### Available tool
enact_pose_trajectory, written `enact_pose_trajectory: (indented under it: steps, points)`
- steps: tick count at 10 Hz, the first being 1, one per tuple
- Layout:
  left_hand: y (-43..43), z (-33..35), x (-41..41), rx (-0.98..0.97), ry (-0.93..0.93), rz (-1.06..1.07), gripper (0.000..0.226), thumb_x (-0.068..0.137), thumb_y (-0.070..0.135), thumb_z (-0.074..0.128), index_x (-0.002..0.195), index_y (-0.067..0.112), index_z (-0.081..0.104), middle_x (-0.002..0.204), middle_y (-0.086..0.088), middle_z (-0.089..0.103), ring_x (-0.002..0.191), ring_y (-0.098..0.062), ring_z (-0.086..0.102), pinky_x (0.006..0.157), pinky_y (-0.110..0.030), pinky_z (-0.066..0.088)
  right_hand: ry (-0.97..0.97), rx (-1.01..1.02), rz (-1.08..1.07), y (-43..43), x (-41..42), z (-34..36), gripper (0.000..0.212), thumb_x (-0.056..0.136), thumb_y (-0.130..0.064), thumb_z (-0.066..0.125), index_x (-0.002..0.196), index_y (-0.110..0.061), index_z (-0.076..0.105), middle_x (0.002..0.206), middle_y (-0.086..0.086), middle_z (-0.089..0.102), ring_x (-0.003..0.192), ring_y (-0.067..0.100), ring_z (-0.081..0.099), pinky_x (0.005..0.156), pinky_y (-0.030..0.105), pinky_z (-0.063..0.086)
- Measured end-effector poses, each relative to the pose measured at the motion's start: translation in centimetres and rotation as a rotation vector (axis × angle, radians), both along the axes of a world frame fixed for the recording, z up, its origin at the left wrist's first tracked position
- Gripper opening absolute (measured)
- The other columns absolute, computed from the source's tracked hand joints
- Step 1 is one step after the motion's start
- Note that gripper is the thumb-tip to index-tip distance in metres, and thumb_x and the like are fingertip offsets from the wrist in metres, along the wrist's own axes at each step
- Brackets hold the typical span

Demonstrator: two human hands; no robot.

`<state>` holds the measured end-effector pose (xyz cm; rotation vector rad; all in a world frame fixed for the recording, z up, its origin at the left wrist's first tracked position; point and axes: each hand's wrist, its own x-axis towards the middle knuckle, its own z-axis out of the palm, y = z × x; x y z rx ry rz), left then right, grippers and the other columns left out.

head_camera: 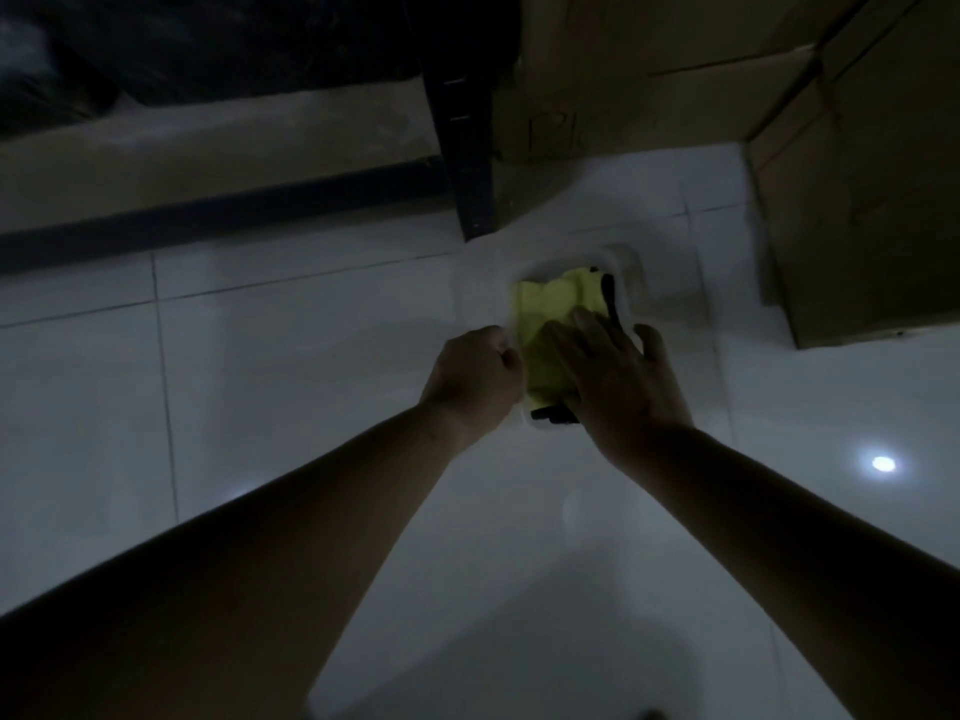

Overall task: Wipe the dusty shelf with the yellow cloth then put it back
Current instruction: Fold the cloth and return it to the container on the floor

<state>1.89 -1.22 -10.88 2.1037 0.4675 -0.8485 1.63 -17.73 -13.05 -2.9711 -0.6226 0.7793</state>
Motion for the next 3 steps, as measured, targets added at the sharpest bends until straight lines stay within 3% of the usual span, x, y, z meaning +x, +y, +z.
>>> enact_pose_trajectory:
  steps: [2, 3]
  points:
    - [0.1, 0.2, 0.0, 0.012, 0.004, -0.039, 0.034, 0.107, 0.019, 0.042, 0.130, 0.002, 0.060, 0.116, -0.020, 0.071, 0.106, -0.035, 0.068, 0.090, -0.049, 0.057, 0.049, -0.007, -0.035, 0.5, 0.3, -0.3, 0.078, 0.089, -0.041, 0.060, 0.151, -0.026, 0.016, 0.158, 0.006, 0.016, 0.143, 0.026, 0.028, 0.116, 0.048, 0.023]
    - [0.3, 1.4, 0.0, 0.038, 0.048, -0.059, 0.044, 0.110, 0.028, 0.041, 0.149, 0.010, 0.048, 0.140, -0.017, 0.061, 0.122, -0.035, 0.062, 0.099, -0.042, 0.054, 0.033, 0.073, -0.062, 0.1, 0.7, 1.6, 0.066, 0.094, -0.034, 0.051, 0.152, -0.025, 0.020, 0.160, 0.004, 0.019, 0.145, 0.025, 0.027, 0.118, 0.053, 0.017]
